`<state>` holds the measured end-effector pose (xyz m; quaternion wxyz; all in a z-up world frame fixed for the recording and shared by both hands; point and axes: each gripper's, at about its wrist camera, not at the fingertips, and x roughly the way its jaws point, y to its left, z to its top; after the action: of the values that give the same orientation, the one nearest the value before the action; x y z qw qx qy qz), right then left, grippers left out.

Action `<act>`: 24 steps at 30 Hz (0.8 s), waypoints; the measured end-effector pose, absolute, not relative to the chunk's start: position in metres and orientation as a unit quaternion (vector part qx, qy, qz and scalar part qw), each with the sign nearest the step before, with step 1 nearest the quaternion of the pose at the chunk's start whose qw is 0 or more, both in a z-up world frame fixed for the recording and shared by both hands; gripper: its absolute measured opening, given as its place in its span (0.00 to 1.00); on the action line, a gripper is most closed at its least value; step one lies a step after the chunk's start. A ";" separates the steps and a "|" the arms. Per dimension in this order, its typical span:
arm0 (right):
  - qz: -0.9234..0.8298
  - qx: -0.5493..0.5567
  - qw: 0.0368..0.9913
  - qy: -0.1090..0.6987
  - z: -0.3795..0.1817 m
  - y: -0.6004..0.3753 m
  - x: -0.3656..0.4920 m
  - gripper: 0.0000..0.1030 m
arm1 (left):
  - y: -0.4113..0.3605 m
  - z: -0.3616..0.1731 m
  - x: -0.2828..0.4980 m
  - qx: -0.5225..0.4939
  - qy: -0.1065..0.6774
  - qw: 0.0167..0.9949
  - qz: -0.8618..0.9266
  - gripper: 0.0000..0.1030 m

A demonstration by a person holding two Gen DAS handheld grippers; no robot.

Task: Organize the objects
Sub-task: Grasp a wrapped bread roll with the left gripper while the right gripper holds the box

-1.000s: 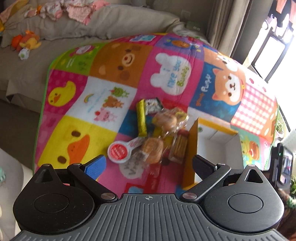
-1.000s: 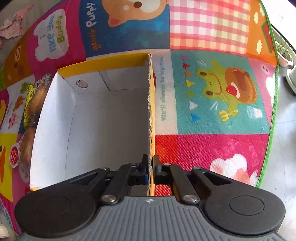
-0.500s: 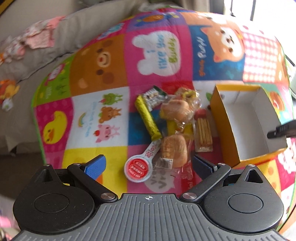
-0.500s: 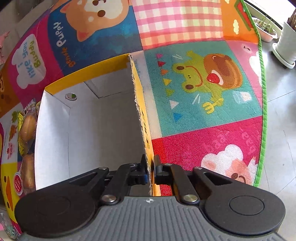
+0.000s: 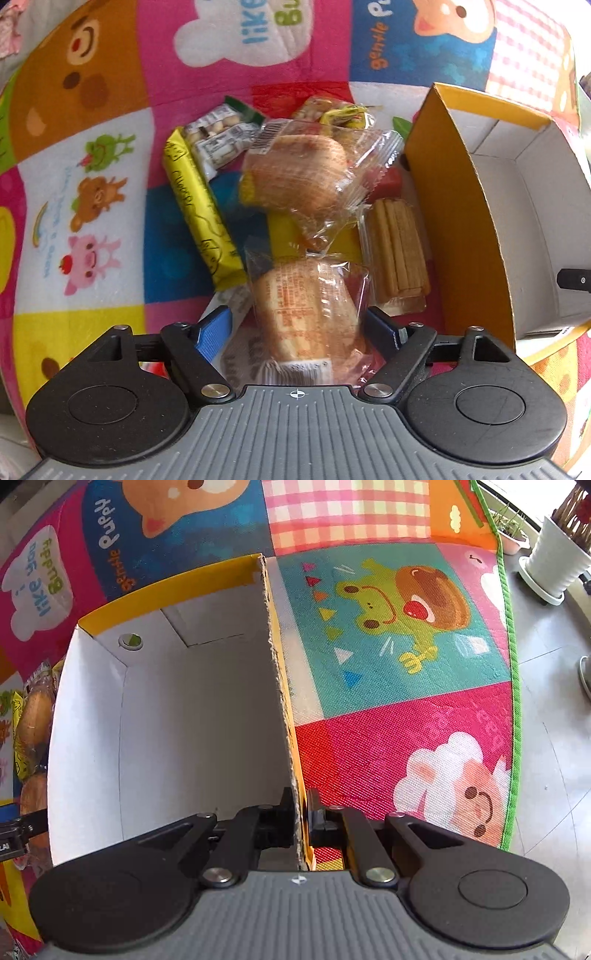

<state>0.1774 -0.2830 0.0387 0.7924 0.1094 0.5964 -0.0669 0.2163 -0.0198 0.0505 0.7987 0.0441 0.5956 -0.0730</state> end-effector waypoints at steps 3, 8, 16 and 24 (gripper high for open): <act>-0.059 0.100 0.795 0.596 0.039 -0.281 0.181 0.06 | -0.026 0.046 0.218 0.051 0.596 0.798 -0.070 0.80; -0.051 0.097 0.799 0.591 0.041 -0.277 0.181 0.06 | -0.031 0.049 0.216 0.065 0.588 0.803 -0.074 0.67; -0.032 0.108 0.788 0.606 0.041 -0.280 0.176 0.06 | -0.017 0.099 0.187 0.038 0.613 0.785 -0.079 0.62; -0.005 0.108 0.775 0.622 0.034 -0.281 0.176 0.06 | -0.044 0.198 0.109 0.034 0.600 0.787 -0.141 0.61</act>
<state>0.1764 -0.2813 0.0344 0.7754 0.1077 0.6223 -0.0046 0.1087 -0.0438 0.1985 0.7869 0.0335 0.5997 -0.1414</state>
